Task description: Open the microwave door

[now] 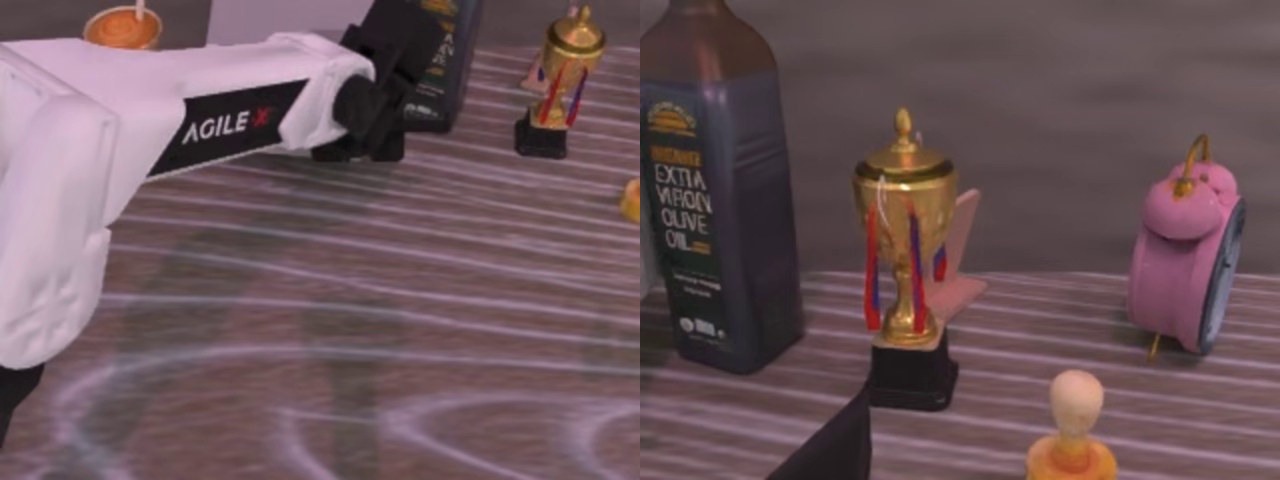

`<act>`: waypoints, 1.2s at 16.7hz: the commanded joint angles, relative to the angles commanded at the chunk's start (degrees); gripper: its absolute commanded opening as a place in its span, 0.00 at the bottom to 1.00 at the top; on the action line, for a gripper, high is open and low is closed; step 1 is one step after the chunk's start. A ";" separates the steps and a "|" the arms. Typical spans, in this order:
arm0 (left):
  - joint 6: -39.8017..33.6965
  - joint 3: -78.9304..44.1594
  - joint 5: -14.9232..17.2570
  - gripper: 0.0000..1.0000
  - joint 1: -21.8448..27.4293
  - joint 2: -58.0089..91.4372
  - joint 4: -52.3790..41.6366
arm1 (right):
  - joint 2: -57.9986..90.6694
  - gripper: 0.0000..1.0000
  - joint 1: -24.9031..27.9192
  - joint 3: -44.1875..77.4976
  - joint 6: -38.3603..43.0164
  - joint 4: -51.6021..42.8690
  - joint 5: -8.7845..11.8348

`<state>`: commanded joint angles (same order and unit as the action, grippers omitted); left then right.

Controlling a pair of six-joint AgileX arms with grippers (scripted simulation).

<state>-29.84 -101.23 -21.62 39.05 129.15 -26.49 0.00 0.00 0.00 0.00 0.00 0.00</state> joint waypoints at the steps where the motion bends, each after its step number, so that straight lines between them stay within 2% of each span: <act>1: 0.00 0.00 0.00 0.00 0.00 0.00 0.00 | 0.00 1.00 0.00 0.00 0.00 0.00 0.00; 6: 0.48 0.93 0.39 0.00 0.30 -0.14 0.52 | 0.00 1.00 0.00 0.00 0.00 0.00 0.00; 11: 3.58 5.50 2.40 0.00 -0.36 -3.19 3.56 | 0.00 1.00 0.00 0.00 0.00 0.00 0.00; 20: 3.60 5.53 2.42 0.00 -0.36 -3.21 3.58 | 0.00 1.00 0.00 0.00 0.00 0.00 0.00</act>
<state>-26.24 -95.70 -19.20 38.69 125.94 -22.91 0.00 0.00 0.00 0.00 0.00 0.00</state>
